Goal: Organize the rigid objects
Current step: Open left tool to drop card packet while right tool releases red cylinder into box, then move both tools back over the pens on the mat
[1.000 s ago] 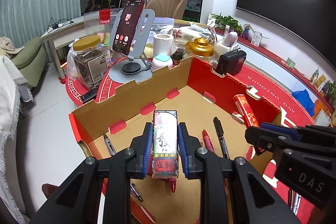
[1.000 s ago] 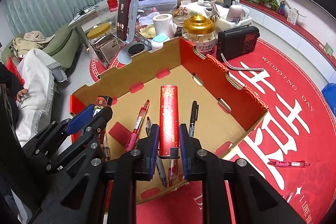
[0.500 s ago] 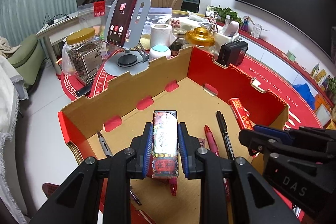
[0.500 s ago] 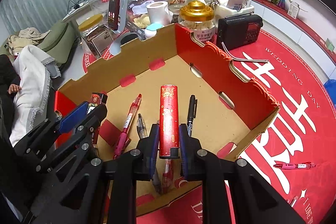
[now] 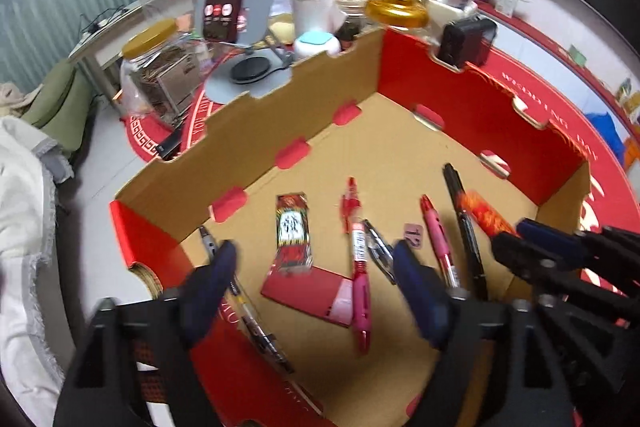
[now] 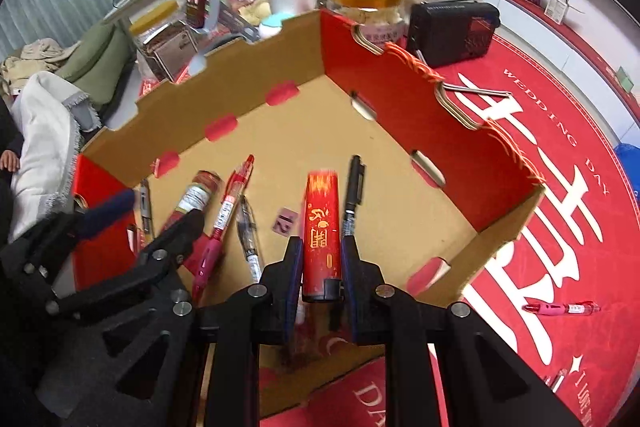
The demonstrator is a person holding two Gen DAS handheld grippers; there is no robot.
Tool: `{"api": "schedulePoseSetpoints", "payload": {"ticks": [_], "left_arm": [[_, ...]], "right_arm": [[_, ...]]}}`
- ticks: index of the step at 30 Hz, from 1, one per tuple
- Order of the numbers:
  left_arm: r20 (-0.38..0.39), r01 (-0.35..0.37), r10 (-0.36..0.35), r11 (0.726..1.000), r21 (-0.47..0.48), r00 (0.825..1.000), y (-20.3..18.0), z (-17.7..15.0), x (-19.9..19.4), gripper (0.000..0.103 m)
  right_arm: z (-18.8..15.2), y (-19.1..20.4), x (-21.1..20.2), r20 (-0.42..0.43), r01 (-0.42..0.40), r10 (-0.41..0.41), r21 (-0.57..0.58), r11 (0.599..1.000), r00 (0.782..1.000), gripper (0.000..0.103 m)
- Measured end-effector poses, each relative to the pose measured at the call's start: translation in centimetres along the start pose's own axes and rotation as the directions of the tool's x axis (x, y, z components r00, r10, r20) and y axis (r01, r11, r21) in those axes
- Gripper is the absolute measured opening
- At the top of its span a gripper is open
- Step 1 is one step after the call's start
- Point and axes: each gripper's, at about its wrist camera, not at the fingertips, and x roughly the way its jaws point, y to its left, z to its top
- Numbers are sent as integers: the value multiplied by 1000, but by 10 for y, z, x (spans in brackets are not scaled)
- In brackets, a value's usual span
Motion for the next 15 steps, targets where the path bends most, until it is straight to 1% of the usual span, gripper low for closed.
{"api": "schedulePoseSetpoints", "payload": {"ticks": [1,2,3,4,6,8,10,12,15], "left_arm": [[10,-5,5,1000,-25,1000,5,-1,-2,88],[18,-14,15,999,-48,1000,9,-1,-5,90],[27,-16,18,997,-71,999,14,-1,-7,94],[38,-12,15,995,-95,999,19,-2,-11,103],[63,11,-4,993,-120,998,23,-3,-19,103],[86,26,-16,992,-126,996,21,-6,-29,103],[99,58,-47,991,-118,994,16,-12,-40,103],[106,92,-83,992,-86,991,2,-21,-53,103],[109,132,-131,991,-4,985,-30,-42,-71,103]], "right_arm": [[0,-1,-3,5,3,-3,-9,1000,1000,30],[-1,-2,-9,17,20,-20,-13,1000,1000,39],[-2,-5,-16,43,45,-44,-12,999,998,64],[-3,-6,-24,72,46,-45,-13,999,996,78],[-5,-11,-40,113,26,-24,-13,1000,993,79],[-8,-17,-53,120,20,-20,-1,1000,993,79],[-19,-29,-69,136,10,-14,28,1000,991,80],[-37,-43,-82,145,6,-15,62,998,989,80],[-79,-78,-97,129,21,-42,161,987,991,80]]}}
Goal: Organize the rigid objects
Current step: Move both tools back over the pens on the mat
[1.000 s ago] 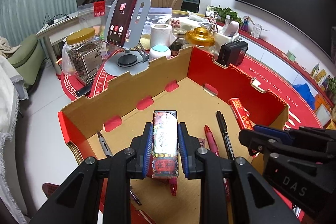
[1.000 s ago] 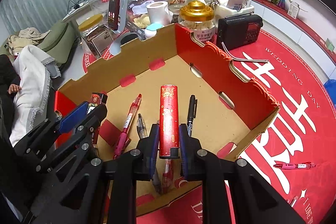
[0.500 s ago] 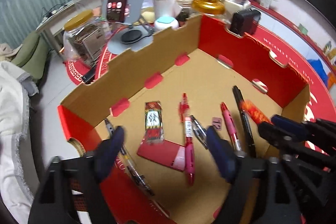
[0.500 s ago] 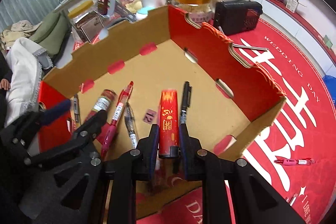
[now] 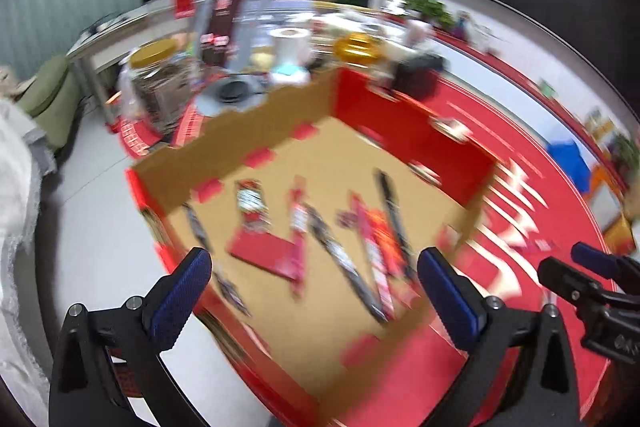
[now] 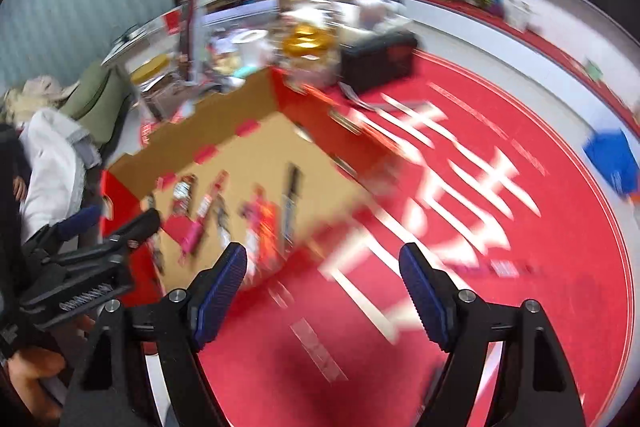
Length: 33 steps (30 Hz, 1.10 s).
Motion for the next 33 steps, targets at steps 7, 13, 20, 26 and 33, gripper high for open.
{"api": "schedulePoseSetpoints", "payload": {"ticks": [7,13,20,26,33], "left_arm": [[-65,152,-144,976,153,987,-100,-67,-15,103],[-119,160,-128,938,307,985,-172,-107,3,103],[-167,130,-76,931,340,983,-197,-123,31,103],[-185,94,-33,938,334,982,-196,-125,44,103],[-141,49,-3,945,323,990,-190,-121,48,103]], "right_arm": [[-106,-109,-28,-123,84,-51,287,954,991,80],[-160,-158,-47,-159,114,-55,394,912,986,80],[-180,-177,-65,-132,93,-38,435,895,990,80],[-182,-180,-68,-115,65,-17,433,899,993,80],[-177,-175,-55,-139,63,-6,414,908,990,80]]}}
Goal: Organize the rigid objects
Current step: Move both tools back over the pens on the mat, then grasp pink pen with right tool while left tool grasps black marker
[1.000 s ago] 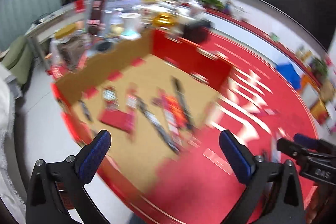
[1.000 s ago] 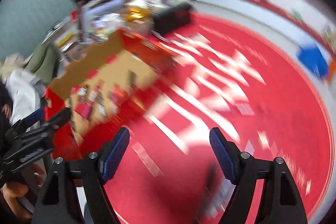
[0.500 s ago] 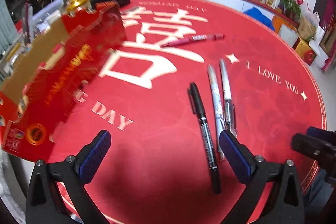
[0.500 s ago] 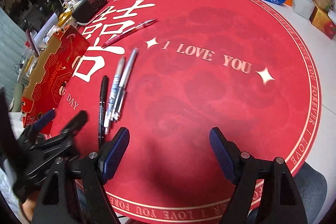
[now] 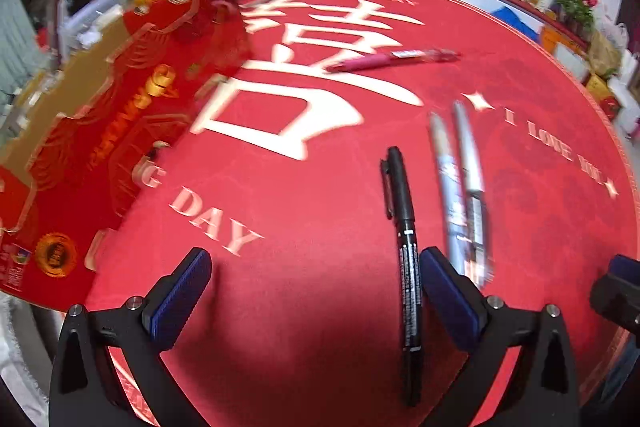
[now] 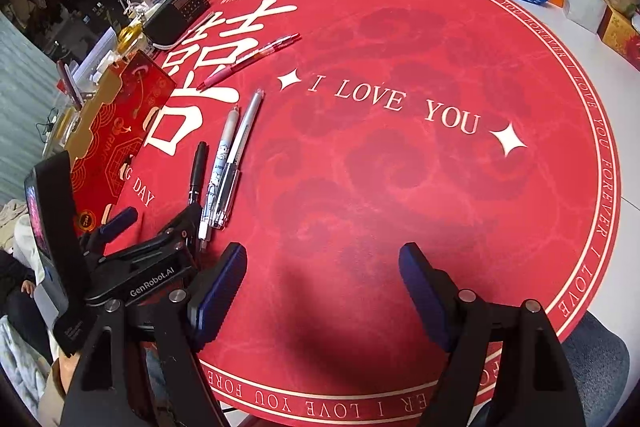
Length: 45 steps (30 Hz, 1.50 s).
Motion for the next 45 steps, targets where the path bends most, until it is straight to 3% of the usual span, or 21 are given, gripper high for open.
{"api": "schedulePoseSetpoints", "payload": {"ticks": [2,8,13,19,24,28,30,32,33,34,36,39,42,44,45], "left_arm": [[14,-42,43,999,-35,999,9,0,1,103],[18,-23,24,996,-81,1000,17,-3,2,103],[23,-15,17,995,-103,1000,19,-4,3,103],[22,16,-13,989,-145,1000,24,-5,5,103],[12,28,-26,988,-150,1000,26,-3,5,103],[3,41,-41,987,-157,999,27,-2,7,103],[6,43,-43,987,-156,999,28,-2,7,103],[13,46,-45,987,-151,999,28,-2,7,103],[16,47,-45,988,-150,999,28,-3,6,103],[17,47,-45,987,-151,999,28,-3,6,103],[17,43,-41,987,-155,999,28,-3,6,103],[19,41,-39,987,-158,999,27,-5,5,103],[28,37,-33,986,-160,999,26,-6,5,103],[33,35,-30,986,-162,999,26,-7,4,103],[35,35,-30,986,-162,999,26,-7,4,103]], "right_arm": [[5,3,2,3,9,-9,-18,1000,1000,80],[44,18,14,19,65,-63,-133,989,998,80],[97,39,34,30,18,-12,-206,978,999,80],[165,68,66,75,-95,114,-216,972,991,80],[195,97,108,30,-67,79,-301,951,996,80],[192,95,126,-48,-106,97,-278,955,994,82],[183,91,123,-149,-234,203,-236,943,968,84],[171,86,121,-282,-383,328,-170,908,902,85],[168,83,116,-274,-379,327,-165,911,905,85],[168,80,108,-221,-306,263,-188,933,939,85],[172,81,101,-126,-131,100,-261,956,987,85],[166,94,108,-91,-31,-1,-355,934,996,85],[155,111,116,-84,0,-39,-417,909,996,82],[146,126,125,-84,30,-79,-470,882,993,73],[142,137,131,-84,48,-103,-495,867,991,63]]}}
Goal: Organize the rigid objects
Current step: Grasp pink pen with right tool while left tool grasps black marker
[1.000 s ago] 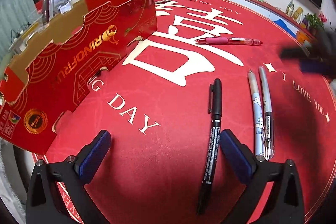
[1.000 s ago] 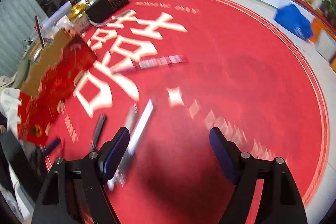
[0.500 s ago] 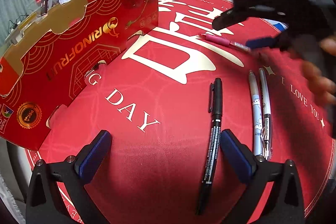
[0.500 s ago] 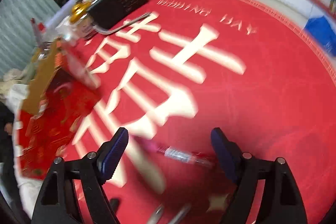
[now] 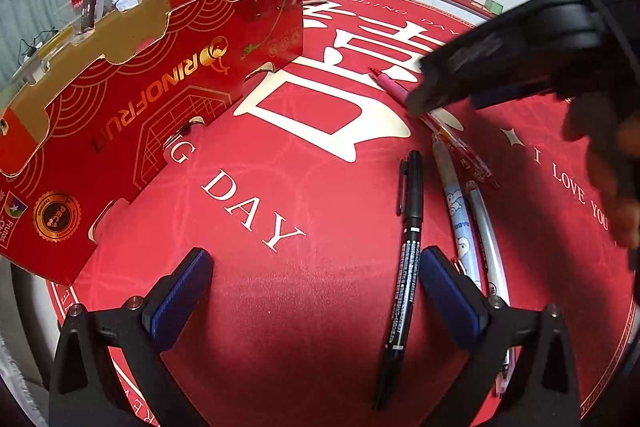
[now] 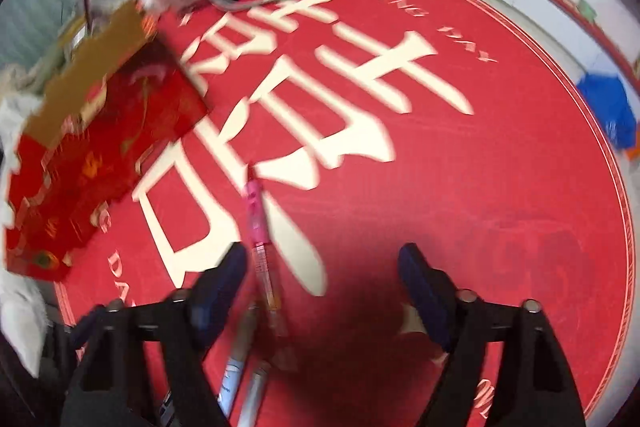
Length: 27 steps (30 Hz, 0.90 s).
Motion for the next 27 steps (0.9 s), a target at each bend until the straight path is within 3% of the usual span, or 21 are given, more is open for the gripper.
{"api": "schedulePoseSetpoints", "payload": {"ticks": [2,4,7,9,13,17,21,27], "left_arm": [[0,1,-1,1000,1,1000,0,0,0,103],[-1,3,-3,1000,4,1000,0,0,0,103],[1,7,-7,1000,11,1000,0,0,-1,103],[7,7,-8,1000,21,1000,0,0,-1,103],[-2,40,-40,996,82,999,-8,0,-2,103],[-17,72,-71,985,154,997,-30,2,-1,103],[-1,125,-127,975,186,992,-46,4,2,103],[27,137,-145,971,198,989,-50,4,3,103]], "right_arm": [[3,20,3,14,75,-75,-56,996,997,56],[5,32,2,18,86,-85,-89,992,996,33],[1,38,1,-4,101,-102,-102,990,995,11],[-6,32,-2,-2,117,-117,-89,989,993,11],[-38,-21,-19,-22,115,-114,37,993,993,11],[-90,-67,-41,-45,113,-107,157,981,993,11],[-129,-80,-58,-36,120,-116,195,973,993,11],[-136,-73,-62,-25,143,-141,188,972,990,11]]}}
